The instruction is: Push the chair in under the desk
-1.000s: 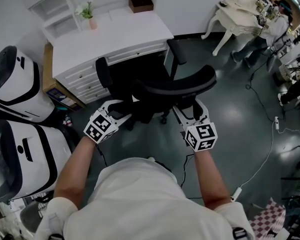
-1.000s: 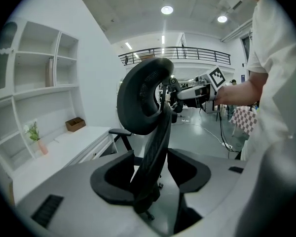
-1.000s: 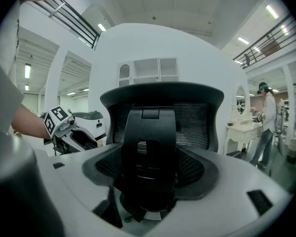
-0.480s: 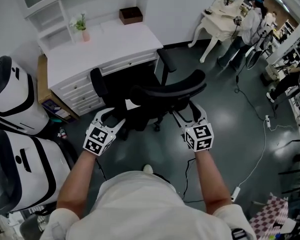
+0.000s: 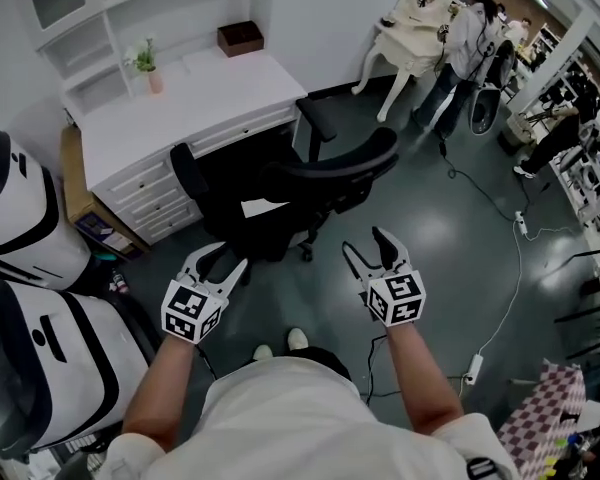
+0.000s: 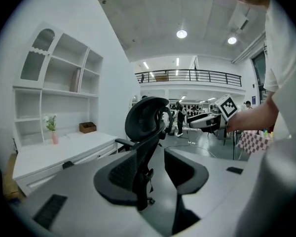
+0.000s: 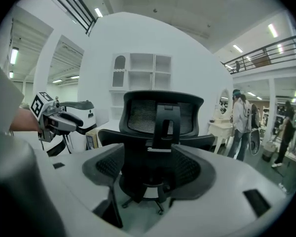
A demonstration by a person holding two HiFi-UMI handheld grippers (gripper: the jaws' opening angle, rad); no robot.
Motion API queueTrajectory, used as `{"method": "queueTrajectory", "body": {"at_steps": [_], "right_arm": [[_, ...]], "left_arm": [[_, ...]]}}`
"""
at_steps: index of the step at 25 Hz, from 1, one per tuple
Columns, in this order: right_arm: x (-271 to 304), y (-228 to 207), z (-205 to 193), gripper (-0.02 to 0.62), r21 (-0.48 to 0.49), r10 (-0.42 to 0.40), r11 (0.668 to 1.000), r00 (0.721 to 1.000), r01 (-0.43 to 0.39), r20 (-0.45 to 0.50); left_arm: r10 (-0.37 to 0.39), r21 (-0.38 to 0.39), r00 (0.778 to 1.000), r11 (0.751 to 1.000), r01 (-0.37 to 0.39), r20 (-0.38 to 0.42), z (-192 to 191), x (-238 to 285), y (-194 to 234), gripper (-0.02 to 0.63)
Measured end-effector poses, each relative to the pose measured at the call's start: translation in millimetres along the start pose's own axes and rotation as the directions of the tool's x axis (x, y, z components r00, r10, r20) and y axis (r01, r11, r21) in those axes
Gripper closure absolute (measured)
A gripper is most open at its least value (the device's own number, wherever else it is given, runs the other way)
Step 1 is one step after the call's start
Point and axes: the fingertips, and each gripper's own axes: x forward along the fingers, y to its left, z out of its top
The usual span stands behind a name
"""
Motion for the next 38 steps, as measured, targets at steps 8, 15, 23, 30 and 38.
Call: {"method": "queueTrajectory", "body": {"at_steps": [8, 15, 23, 30, 38], "right_arm": [[-40.9, 70.1, -7.4, 0.442, -0.021, 0.069, 0.997, 0.998, -0.069, 0.01], [-69.9, 97.8, -20.5, 0.574, -0.015, 0.147, 0.989, 0.989, -0.147, 0.014], [-120.1, 80.8, -45.9, 0.591, 0.008, 0.229, 0.973, 0.973, -0.229, 0.021], [-178.1, 51.6, -82.5, 0.591, 0.014, 0.319, 0.948, 0.948, -0.319, 0.018], [-229.5, 34.4, -109.0, 0.591, 0.003, 0.424, 0.906, 0.905, -0.424, 0.028]], "left_arm": [[-0.078, -0.018, 0.997, 0.997, 0.079, 0.022, -14.0, -24.8, -40.5, 0.493], [-0.122, -0.024, 0.992, 0.992, 0.122, 0.002, -15.9, -39.2, -85.0, 0.604], [-0.104, -0.031, 0.994, 0.994, 0.103, -0.019, -12.7, -31.0, -155.0, 0.609], [-0.044, -0.068, 0.999, 0.997, 0.043, -0.012, -11.1, -14.1, -232.1, 0.609], [0.052, -0.089, 0.997, 0.994, -0.056, -0.048, -23.8, -23.3, -300.6, 0.609]]}}
